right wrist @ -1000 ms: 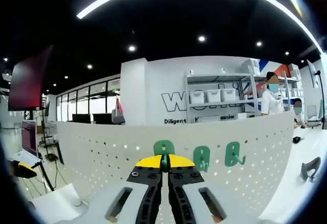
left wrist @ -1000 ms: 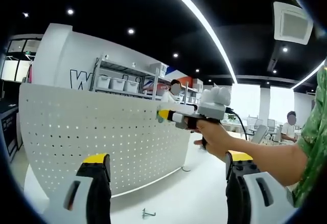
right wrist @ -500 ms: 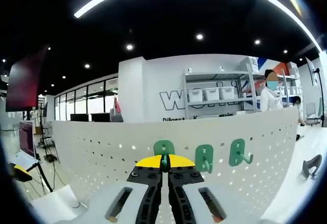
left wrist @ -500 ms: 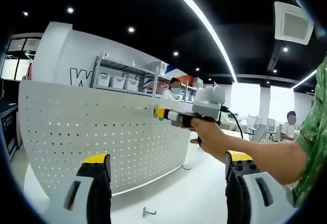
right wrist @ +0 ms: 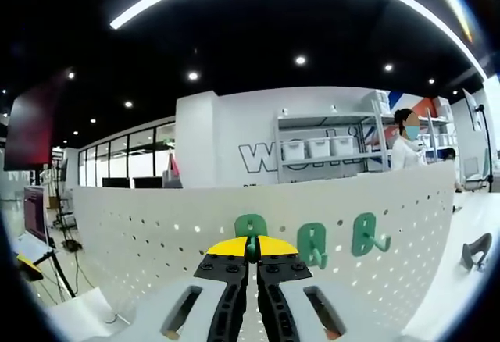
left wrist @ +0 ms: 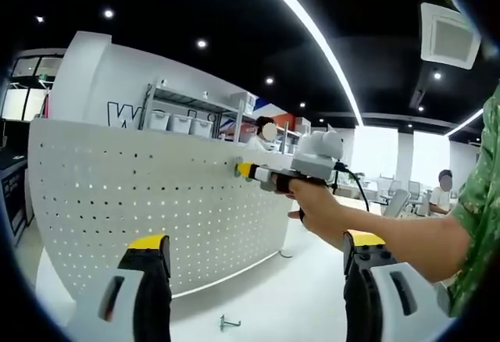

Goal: Insert the hook assembly into the mounting plate slot until the hook locks in place.

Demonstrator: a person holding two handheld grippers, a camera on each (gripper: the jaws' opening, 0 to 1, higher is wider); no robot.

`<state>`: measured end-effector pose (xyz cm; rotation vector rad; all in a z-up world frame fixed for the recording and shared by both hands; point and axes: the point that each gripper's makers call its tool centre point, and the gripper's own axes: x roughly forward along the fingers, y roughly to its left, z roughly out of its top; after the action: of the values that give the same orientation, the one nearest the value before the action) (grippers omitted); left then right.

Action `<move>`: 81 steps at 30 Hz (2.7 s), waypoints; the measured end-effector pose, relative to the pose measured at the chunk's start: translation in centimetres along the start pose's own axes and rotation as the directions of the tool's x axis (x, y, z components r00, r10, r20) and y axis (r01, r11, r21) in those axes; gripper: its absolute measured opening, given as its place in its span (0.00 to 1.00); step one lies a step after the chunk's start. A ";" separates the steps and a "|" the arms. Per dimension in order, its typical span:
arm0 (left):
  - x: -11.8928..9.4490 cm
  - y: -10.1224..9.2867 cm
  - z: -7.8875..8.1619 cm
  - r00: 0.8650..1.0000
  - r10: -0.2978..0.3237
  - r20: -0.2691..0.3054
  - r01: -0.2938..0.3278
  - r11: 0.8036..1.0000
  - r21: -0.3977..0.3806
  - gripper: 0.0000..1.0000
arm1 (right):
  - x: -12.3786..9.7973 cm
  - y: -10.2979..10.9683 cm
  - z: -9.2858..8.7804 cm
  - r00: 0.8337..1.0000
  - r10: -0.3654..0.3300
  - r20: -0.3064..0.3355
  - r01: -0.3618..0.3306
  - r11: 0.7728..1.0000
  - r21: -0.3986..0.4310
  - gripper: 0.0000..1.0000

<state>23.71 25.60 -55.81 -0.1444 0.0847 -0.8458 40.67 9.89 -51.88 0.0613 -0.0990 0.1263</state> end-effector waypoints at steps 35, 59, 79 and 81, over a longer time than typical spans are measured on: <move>0.0 0.5 -0.6 1.000 -0.007 -0.013 0.007 1.000 -0.012 0.90 | 0.4 -0.1 0.0 0.998 -0.013 0.068 0.014 1.000 -0.011 0.01; 0.0 0.6 -1.0 1.000 -0.012 -0.029 0.011 1.000 -0.015 0.89 | 0.3 -0.2 -0.3 0.986 -0.002 0.167 -0.004 0.999 0.035 0.00; 0.0 1.0 -1.3 0.999 -0.009 -0.034 0.008 1.000 -0.020 0.88 | 0.5 0.0 -0.5 0.986 -0.008 0.168 0.004 1.000 0.025 0.00; 0.0 1.1 -1.3 0.999 -0.008 -0.034 0.008 1.000 -0.022 0.88 | 0.6 0.0 -0.5 0.986 -0.009 0.165 0.005 1.000 0.023 0.00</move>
<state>24.36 26.19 -57.30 -0.1505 0.1255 -0.8557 41.31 10.00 -52.34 0.0947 -0.2626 0.1153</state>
